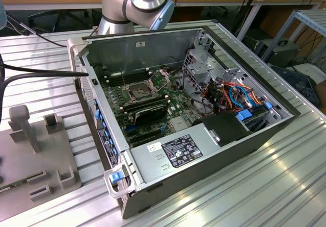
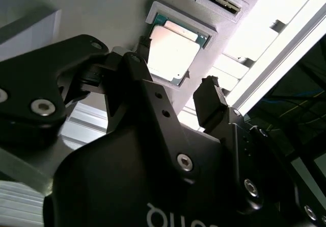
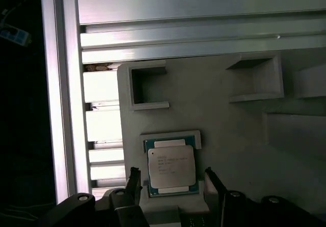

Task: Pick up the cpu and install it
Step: 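Pick up the cpu and move it towards the insertion slot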

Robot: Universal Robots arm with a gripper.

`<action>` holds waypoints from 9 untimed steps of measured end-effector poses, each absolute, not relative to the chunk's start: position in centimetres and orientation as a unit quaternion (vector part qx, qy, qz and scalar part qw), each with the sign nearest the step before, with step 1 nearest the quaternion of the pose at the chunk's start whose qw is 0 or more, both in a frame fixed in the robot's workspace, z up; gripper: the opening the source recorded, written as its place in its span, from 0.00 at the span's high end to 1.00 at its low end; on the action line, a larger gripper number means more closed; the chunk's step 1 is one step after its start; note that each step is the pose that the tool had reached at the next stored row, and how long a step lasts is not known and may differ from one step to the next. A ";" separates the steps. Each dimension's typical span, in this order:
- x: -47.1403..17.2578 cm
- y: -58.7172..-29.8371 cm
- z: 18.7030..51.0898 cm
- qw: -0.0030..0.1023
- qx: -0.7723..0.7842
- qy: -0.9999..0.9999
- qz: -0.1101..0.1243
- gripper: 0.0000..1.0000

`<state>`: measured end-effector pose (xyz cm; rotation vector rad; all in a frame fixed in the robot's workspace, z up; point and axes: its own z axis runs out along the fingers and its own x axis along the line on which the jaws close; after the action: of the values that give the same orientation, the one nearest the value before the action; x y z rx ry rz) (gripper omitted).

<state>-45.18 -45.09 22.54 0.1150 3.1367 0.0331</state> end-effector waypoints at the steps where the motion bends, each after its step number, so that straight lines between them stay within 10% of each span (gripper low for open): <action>1: -45.2 -45.1 22.4 0.001 0.037 0.999 0.010 0.38; 9: -45.1 -45.1 20.8 0.001 0.037 0.999 0.010 0.38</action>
<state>-45.10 -45.09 20.85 0.1150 3.1370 0.0329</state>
